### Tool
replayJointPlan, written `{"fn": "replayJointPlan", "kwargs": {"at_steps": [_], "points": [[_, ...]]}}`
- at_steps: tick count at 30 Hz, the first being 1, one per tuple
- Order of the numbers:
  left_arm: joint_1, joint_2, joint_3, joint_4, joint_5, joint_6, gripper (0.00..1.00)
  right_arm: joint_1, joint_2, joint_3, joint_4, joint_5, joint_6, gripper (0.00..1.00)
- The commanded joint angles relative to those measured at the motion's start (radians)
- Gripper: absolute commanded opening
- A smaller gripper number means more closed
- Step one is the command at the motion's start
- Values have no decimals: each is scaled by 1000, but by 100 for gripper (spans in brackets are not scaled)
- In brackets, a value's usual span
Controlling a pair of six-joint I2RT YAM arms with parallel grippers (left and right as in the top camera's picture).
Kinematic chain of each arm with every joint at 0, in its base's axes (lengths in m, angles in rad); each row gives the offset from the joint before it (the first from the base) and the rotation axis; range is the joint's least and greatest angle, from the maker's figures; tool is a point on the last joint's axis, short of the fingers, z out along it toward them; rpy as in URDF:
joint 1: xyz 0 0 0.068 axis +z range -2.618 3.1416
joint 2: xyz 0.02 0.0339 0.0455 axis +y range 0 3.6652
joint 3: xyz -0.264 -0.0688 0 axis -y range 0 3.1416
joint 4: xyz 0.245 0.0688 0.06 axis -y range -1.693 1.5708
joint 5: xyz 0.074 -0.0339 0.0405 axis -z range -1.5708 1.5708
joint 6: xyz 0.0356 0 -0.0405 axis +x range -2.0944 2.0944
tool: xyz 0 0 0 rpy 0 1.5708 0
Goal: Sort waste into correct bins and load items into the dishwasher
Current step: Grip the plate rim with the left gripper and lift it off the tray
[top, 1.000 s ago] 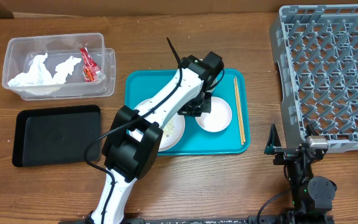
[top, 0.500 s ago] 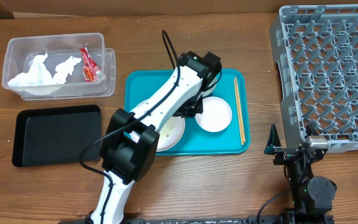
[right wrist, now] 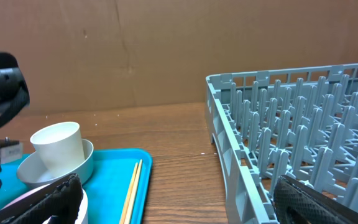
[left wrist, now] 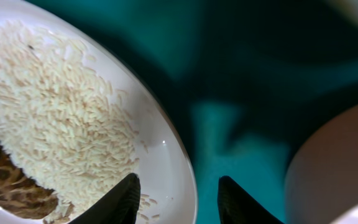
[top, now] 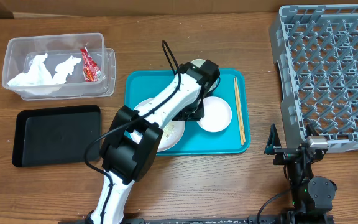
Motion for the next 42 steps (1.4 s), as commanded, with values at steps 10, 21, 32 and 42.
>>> {"fn": "replayJointPlan", "kwargs": {"at_steps": [10, 21, 32, 42], "points": [[-3, -37, -113, 82, -19, -32, 8, 0, -8, -10, 6, 5, -7, 100], [-11, -37, -1, -51, -105, -29, 4, 0, -8, -10, 6, 5, -7, 100], [-13, -37, 134, -220, -153, -37, 4, 0, -8, -10, 6, 5, -7, 100], [87, -38, 325, -409, -184, -40, 4, 0, -8, -10, 6, 5, -7, 100]]}}
